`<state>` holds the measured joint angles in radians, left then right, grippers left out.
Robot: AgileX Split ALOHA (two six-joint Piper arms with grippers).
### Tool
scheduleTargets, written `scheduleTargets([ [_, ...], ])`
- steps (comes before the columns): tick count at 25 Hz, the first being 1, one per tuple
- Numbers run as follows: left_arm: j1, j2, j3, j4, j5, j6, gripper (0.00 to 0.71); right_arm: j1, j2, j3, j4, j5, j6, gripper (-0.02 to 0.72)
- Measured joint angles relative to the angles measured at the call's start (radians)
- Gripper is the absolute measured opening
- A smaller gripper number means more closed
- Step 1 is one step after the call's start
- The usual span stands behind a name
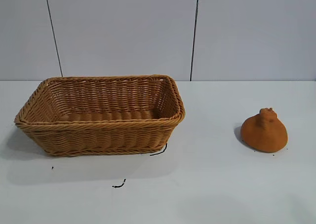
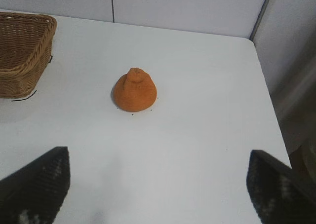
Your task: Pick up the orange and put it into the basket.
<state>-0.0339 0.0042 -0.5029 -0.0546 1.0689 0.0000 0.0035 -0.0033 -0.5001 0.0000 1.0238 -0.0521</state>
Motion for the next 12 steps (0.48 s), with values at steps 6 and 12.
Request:
scheduleTargets([
  [6,0.000,0.000,0.000,0.000,0.001,0.000,0.639,0.000,0.000,0.000,0.000,0.000,0.000,0.695],
  [12,0.000,0.000,0.000,0.000,0.000,0.000,0.639,0.000,0.130,-0.029,-0.015,-0.009,0.003,0.695],
])
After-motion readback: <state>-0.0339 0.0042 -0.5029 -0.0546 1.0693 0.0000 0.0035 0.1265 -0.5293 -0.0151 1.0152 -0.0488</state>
